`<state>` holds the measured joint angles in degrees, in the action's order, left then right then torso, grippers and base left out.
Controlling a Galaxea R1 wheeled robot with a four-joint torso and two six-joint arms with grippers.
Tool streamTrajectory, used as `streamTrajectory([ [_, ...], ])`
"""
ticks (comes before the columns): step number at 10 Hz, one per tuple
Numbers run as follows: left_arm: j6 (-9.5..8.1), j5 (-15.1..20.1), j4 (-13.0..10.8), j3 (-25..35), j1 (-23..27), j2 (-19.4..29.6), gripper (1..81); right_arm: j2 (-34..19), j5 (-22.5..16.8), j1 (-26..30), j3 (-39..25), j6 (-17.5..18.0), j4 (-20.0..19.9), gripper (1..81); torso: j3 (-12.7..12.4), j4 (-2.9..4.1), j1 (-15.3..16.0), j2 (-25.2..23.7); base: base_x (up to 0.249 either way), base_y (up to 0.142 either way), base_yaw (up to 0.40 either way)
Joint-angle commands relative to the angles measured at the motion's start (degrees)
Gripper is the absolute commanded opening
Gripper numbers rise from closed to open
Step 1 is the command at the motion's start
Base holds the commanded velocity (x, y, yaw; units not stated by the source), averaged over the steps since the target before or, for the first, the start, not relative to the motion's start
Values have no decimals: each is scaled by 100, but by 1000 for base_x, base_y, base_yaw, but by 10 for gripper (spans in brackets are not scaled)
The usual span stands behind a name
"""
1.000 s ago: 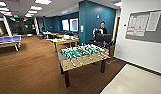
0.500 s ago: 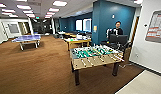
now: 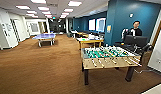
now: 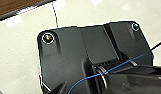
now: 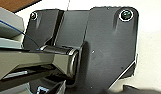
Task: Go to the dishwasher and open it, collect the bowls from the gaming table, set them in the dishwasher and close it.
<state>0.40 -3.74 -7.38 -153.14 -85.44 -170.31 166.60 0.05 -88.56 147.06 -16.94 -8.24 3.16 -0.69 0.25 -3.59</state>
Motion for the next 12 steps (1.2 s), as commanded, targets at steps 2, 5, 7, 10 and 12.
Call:
streamTrajectory([
  [2,39,295,-62,12,313,23,811,-36,-321,273,-29,-28,59,811,0,0,0,0,0,0,319],
  [5,30,295,8,-6,313,23,811,-45,-295,273,-29,-28,68,811,0,0,0,0,0,0,114],
  [7,13,304,26,-23,313,32,811,-45,-295,273,-20,-28,59,811,0,0,0,0,0,0,-110],
  [10,-5,313,26,-32,313,15,811,-36,-295,255,-20,-28,59,811,0,0,0,0,0,-34,0],
  [12,-23,304,26,-32,313,23,811,-36,-295,255,-11,-28,59,811,0,0,0,0,0,0,0],
])
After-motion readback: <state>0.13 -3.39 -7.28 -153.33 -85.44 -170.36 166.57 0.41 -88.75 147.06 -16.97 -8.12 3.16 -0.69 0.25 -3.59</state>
